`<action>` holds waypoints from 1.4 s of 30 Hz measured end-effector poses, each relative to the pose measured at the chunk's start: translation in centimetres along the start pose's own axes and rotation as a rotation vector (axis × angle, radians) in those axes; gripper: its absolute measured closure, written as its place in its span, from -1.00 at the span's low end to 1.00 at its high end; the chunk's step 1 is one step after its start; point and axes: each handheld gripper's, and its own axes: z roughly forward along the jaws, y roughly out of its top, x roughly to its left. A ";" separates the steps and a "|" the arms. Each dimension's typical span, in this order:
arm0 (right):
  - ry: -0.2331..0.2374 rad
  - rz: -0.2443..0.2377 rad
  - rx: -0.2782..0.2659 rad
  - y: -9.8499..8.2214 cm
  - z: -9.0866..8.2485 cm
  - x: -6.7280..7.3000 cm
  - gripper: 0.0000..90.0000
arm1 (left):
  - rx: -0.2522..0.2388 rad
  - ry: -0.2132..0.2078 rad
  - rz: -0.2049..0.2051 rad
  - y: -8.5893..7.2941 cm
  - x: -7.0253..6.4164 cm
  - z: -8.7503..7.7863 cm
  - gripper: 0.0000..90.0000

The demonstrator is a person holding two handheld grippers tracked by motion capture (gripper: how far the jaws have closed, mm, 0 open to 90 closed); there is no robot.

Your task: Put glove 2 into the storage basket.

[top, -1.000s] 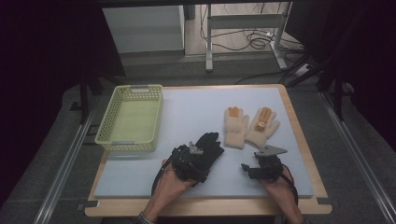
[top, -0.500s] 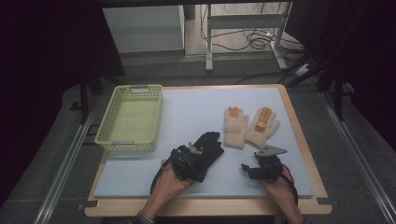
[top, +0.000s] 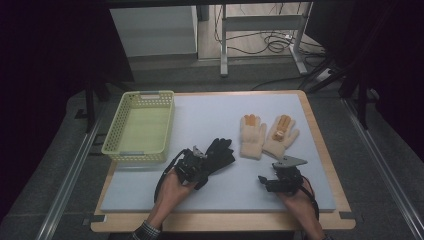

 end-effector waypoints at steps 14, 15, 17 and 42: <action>0.000 0.000 0.000 0.0 0.0 0.0 -0.44 | -0.098 0.069 -0.072 2.9 3.2 -5.7 0.53; 0.001 0.000 0.000 0.0 0.0 0.0 -0.44 | -0.101 0.084 -0.077 3.2 3.6 -6.2 0.53; 0.001 0.001 0.000 0.0 0.0 0.0 -0.44 | -0.107 0.112 -0.090 3.6 4.6 -7.2 0.53; 0.001 -0.001 -0.001 0.0 0.0 0.0 -0.45 | -0.041 0.317 -0.382 -0.8 18.3 -11.1 0.50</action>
